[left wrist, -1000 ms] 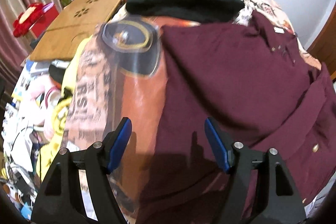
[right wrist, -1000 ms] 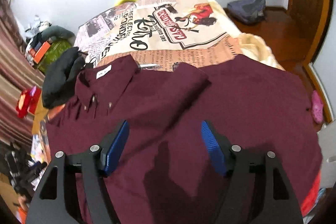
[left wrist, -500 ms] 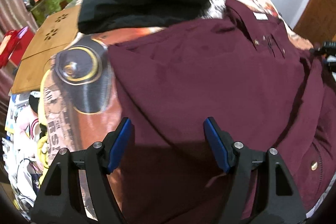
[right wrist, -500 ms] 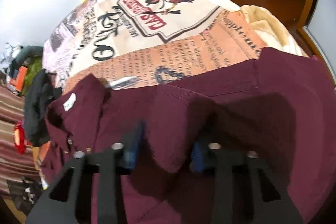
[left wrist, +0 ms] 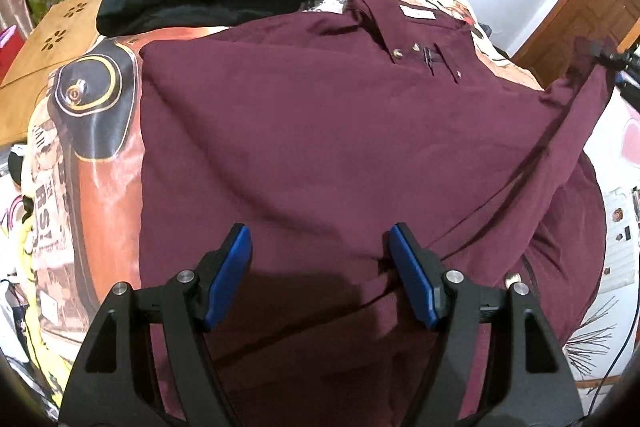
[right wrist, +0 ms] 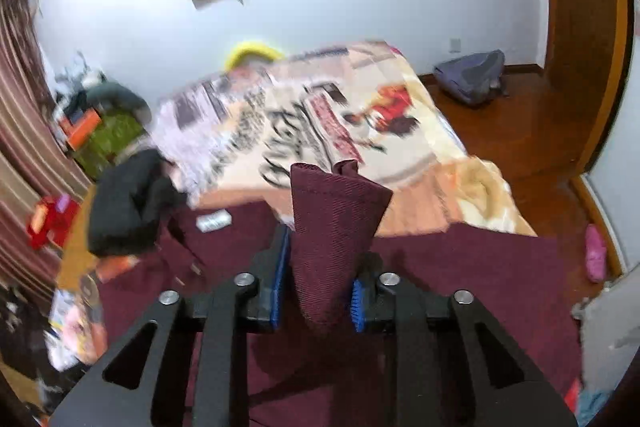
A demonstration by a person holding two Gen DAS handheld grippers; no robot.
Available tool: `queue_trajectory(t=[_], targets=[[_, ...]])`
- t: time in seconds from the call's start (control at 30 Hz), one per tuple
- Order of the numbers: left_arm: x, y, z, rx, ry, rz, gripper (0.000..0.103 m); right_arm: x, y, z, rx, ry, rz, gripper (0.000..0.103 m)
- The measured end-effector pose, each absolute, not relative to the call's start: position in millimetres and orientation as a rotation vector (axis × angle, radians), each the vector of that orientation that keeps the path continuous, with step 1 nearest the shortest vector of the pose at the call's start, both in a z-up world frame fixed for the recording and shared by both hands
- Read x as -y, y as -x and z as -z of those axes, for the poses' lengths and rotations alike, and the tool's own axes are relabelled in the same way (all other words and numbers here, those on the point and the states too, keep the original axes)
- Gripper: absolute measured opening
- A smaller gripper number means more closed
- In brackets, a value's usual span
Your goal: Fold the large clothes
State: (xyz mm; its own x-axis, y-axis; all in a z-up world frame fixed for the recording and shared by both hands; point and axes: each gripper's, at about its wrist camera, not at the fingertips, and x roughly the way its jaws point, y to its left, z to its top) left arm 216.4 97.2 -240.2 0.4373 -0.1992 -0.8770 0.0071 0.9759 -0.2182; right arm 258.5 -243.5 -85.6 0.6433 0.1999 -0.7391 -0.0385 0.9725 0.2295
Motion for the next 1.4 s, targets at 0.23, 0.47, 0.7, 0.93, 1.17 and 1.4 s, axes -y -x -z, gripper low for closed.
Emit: queue_trajectory(t=[0.23, 0.47, 0.7, 0.93, 1.17, 1.4], targets=[[-80.7, -200.6, 237.6, -1.094, 0.125, 0.102, 0.071, 275.7, -233.5, 142.5, -1.065, -0.151, -0.056, 0.037], [-60.4, -191.9, 228.4, -1.057, 0.028, 0.095, 0.071, 275.7, -207.9, 101.6, -0.933, -0.132, -0.010, 0.055], [-32.5, -187.9, 221.2, -1.032, -0.030, 0.183, 0.071, 230.9, -194.9, 63.5, -0.763, -0.011, -0.063, 0.083], [-1.0, -188.1, 220.3, -1.022, -0.055, 0.231, 0.071, 161.5, -224.8, 118.4, -0.995, 0.008, -0.342, 0.083], [-1.5, -197.3, 197.0, -0.980, -0.025, 0.223, 0.071, 159.8, -222.7, 177.1, -1.174, 0.075, -0.356, 0.083], [5.9, -231.8, 187.9, -0.978, 0.063, 0.221, 0.071, 217.9, -186.6, 160.7, -1.116, 0.025, -0.302, 0.083]])
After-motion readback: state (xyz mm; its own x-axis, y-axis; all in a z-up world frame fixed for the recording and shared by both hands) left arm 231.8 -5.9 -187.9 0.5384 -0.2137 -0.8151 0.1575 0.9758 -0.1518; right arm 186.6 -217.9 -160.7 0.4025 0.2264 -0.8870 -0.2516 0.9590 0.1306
